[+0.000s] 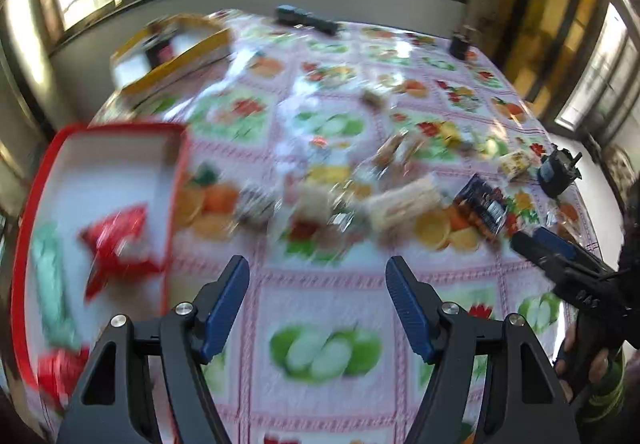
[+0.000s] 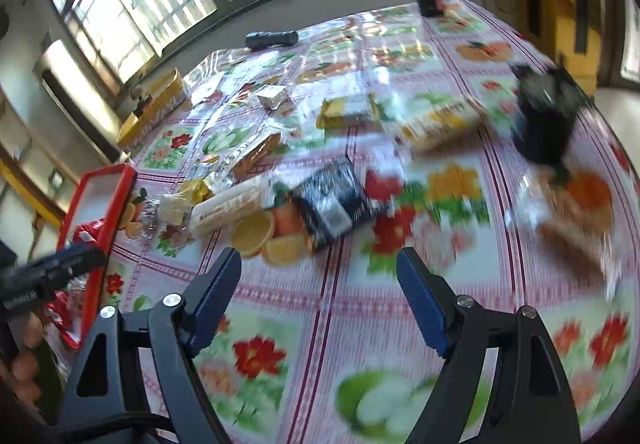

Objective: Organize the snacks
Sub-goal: 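Move left gripper to clear biscuit pack while right gripper approaches dark blue bag, then grasp and lift clear biscuit pack with left gripper while right gripper lifts dark blue bag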

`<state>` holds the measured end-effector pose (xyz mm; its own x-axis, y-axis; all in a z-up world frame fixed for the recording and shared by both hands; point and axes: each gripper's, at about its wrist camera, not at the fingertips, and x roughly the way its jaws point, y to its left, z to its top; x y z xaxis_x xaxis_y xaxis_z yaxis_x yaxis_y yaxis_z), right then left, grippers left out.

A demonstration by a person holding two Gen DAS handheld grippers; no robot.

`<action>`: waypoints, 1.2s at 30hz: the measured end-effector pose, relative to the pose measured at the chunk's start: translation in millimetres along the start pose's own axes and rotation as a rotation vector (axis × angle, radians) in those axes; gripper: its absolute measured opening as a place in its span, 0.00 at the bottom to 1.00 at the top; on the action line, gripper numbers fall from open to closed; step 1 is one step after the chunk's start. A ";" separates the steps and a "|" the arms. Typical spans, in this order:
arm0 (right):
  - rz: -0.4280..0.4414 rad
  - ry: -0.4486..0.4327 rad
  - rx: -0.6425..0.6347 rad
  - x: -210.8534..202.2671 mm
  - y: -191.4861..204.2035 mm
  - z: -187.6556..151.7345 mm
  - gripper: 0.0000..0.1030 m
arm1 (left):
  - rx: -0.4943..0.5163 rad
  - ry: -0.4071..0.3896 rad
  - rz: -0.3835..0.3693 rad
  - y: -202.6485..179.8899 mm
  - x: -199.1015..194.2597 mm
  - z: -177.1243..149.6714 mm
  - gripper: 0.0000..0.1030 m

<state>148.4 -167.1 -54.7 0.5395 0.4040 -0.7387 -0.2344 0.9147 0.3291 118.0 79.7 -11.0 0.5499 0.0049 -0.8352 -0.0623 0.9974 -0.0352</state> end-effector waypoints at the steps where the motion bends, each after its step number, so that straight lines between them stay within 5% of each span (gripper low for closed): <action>1: -0.009 0.015 -0.022 6.4 0.9 6.2 0.78 | 0.031 0.003 -0.005 -7.6 7.2 10.3 0.69; 12: -0.144 0.130 -0.193 61.8 5.8 32.3 0.77 | 0.219 0.083 -0.026 -64.9 92.5 76.9 0.69; 21: -0.219 0.111 -0.291 65.2 15.8 29.0 0.53 | 0.247 0.129 0.017 -76.3 143.2 85.5 0.69; 22: -0.218 0.108 -0.292 64.9 16.6 29.0 0.52 | 0.237 0.126 0.010 -75.2 144.0 86.2 0.68; 25: -0.218 0.100 -0.274 62.5 14.7 29.2 0.48 | 0.216 0.132 -0.059 -73.5 141.6 87.5 0.33; 30: -0.152 0.074 -0.132 44.0 -2.4 31.2 0.46 | 0.237 0.138 -0.032 -82.3 135.6 81.8 0.32; 36: -0.100 0.005 -0.013 5.7 -11.7 23.9 0.46 | 0.173 0.060 -0.042 -70.3 80.1 62.2 0.32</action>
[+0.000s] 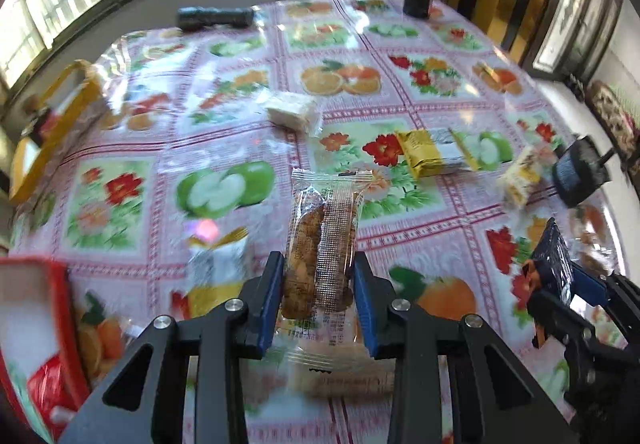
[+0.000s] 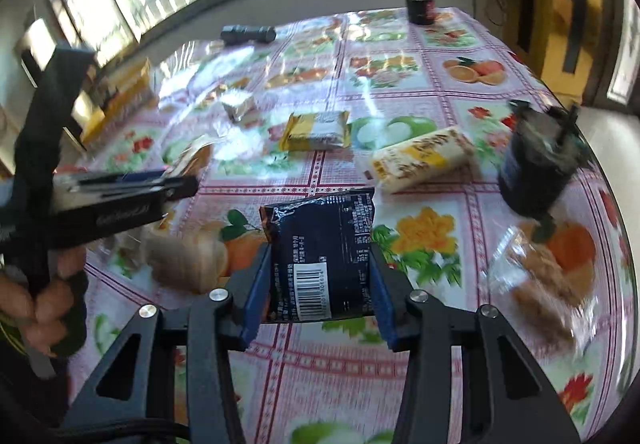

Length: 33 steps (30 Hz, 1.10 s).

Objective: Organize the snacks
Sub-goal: 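Grasp and lift clear biscuit pack with left gripper while right gripper lifts dark blue bag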

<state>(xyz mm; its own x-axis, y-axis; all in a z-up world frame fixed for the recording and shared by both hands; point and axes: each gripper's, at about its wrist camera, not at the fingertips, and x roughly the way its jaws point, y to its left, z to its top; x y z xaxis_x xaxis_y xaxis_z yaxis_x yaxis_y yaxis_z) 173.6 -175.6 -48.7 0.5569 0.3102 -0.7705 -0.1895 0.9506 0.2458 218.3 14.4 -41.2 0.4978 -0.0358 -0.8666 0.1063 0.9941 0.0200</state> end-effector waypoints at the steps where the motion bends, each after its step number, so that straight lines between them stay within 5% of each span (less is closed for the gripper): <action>1: 0.004 -0.013 0.008 -6.1 0.4 -1.7 0.46 | -0.012 -0.013 -0.002 1.0 -8.2 -4.1 0.32; 14: 0.076 -0.087 0.042 -50.2 28.6 -14.5 0.46 | -0.129 -0.112 0.078 23.6 -84.1 -58.1 0.32; 33: 0.104 -0.107 0.001 -67.1 64.7 -29.3 0.46 | -0.167 -0.167 0.096 31.5 -117.3 -92.8 0.32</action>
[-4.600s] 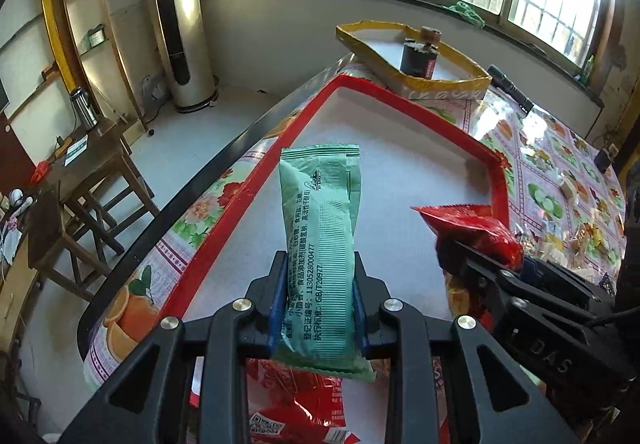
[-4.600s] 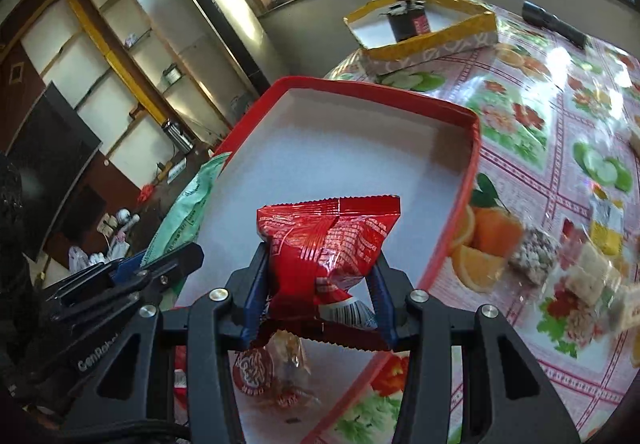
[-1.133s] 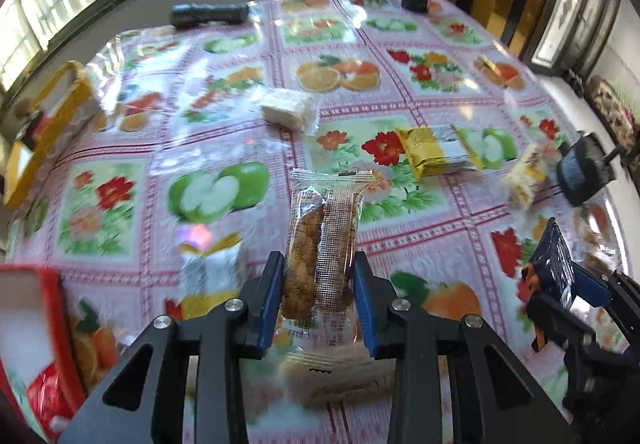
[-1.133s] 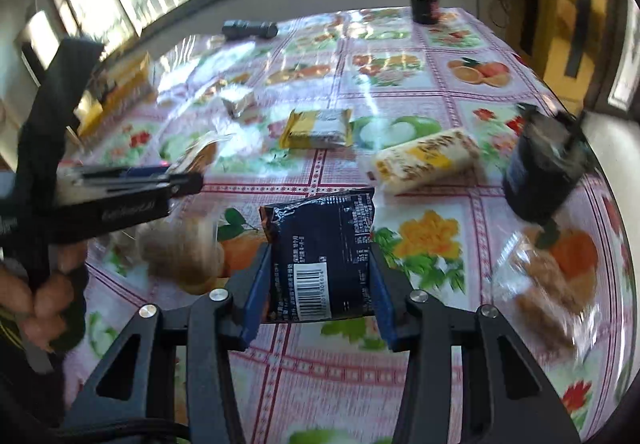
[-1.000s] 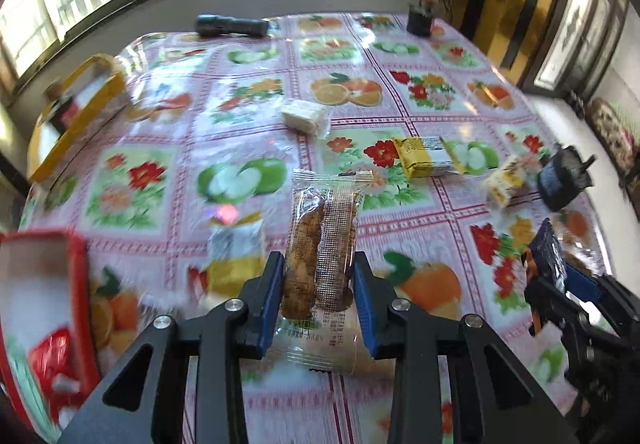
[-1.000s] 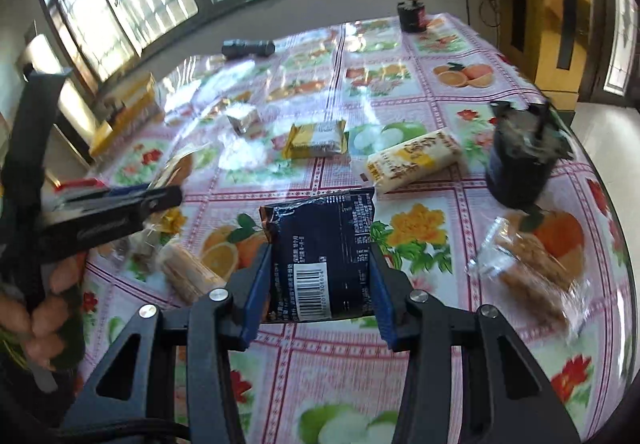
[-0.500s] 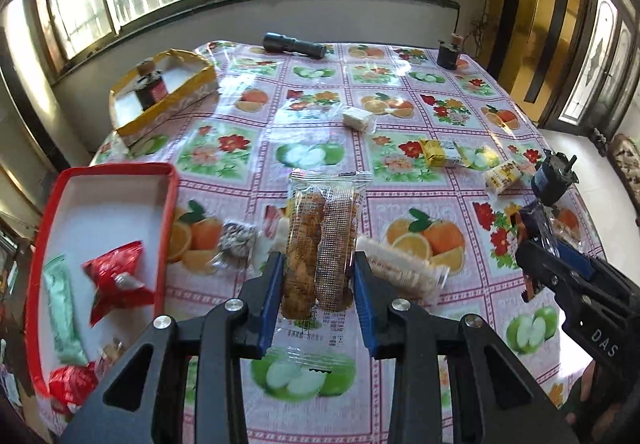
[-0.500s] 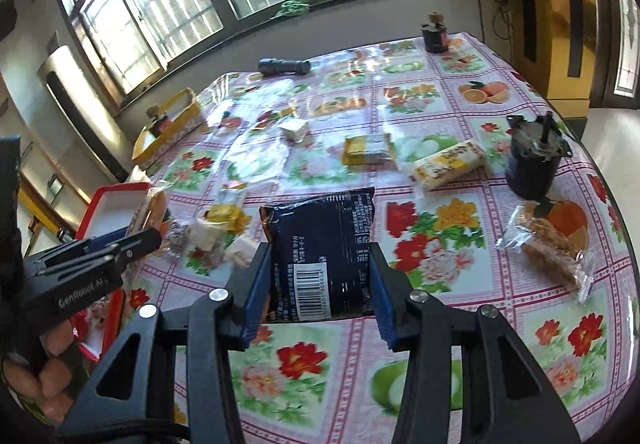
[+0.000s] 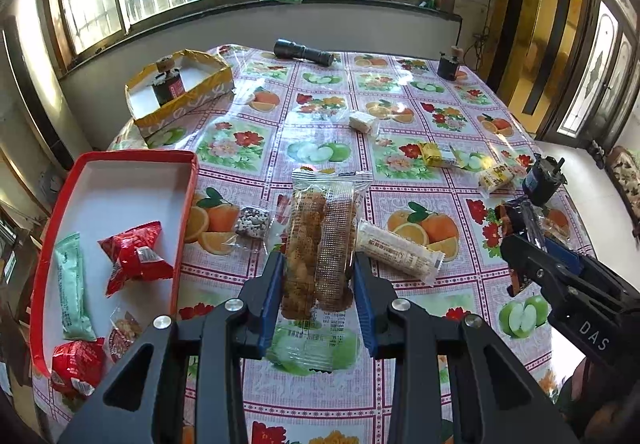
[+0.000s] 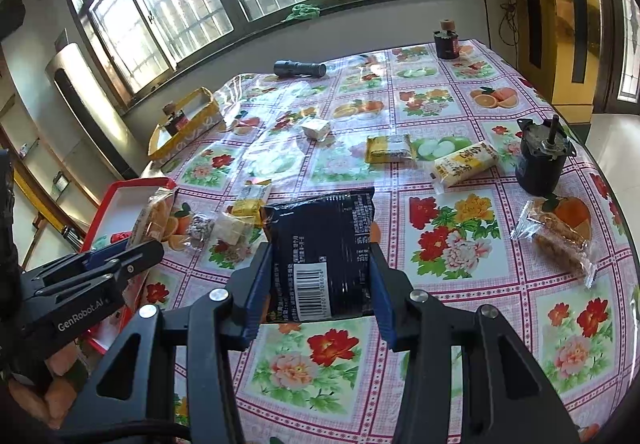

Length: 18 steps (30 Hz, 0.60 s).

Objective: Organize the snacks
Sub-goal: 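Grasp and lift clear biscuit pack with left gripper while right gripper lifts dark blue bag, then carry clear biscuit pack with left gripper while right gripper carries dark blue bag over red tray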

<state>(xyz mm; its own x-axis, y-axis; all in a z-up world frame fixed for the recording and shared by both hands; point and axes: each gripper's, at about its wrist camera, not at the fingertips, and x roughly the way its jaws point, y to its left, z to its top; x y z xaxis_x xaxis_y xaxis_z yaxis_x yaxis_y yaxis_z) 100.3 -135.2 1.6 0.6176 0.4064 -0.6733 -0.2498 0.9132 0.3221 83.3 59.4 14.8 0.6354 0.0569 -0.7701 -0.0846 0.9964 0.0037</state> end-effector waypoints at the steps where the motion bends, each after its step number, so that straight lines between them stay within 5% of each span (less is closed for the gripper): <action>1: 0.004 -0.002 -0.005 -0.8 2.9 -0.2 0.46 | -0.002 -0.004 0.004 0.8 -1.8 -0.7 0.32; 18: 0.014 0.014 -0.085 10.1 44.7 -1.2 0.46 | -0.083 -0.022 0.068 38.8 -17.6 -9.2 0.32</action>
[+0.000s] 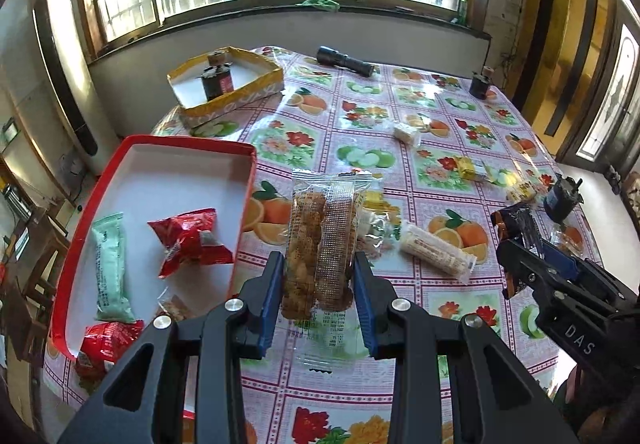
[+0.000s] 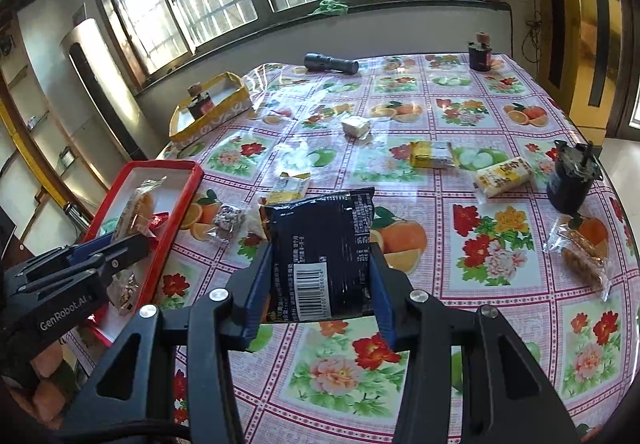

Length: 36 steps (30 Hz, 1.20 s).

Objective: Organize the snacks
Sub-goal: 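Carry clear biscuit pack with left gripper while right gripper carries dark blue bag over red tray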

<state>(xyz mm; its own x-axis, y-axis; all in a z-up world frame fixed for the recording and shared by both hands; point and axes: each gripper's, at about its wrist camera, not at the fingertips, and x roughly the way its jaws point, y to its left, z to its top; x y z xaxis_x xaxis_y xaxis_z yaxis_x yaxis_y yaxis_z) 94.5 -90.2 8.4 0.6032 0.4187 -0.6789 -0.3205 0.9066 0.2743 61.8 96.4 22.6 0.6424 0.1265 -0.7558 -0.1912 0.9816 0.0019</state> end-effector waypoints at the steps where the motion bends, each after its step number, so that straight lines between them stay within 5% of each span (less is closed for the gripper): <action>1: 0.003 0.000 0.005 0.1 -1.0 1.0 0.46 | -0.004 0.001 0.000 1.7 -0.1 0.0 0.32; 11: -0.033 -0.032 0.034 -6.7 -6.4 13.5 0.46 | -0.035 0.000 0.010 13.8 3.7 0.8 0.32; 36: 0.220 0.081 -0.152 71.8 125.7 24.1 0.46 | -0.207 0.015 0.228 135.4 18.6 -0.9 0.32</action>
<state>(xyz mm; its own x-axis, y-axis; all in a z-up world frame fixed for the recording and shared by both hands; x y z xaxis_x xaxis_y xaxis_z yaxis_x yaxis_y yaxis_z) 115.2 55.1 10.6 0.4487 0.5936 -0.6681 -0.5468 0.7736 0.3201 47.2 231.6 8.2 0.5546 0.3367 -0.7610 -0.4777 0.8776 0.0402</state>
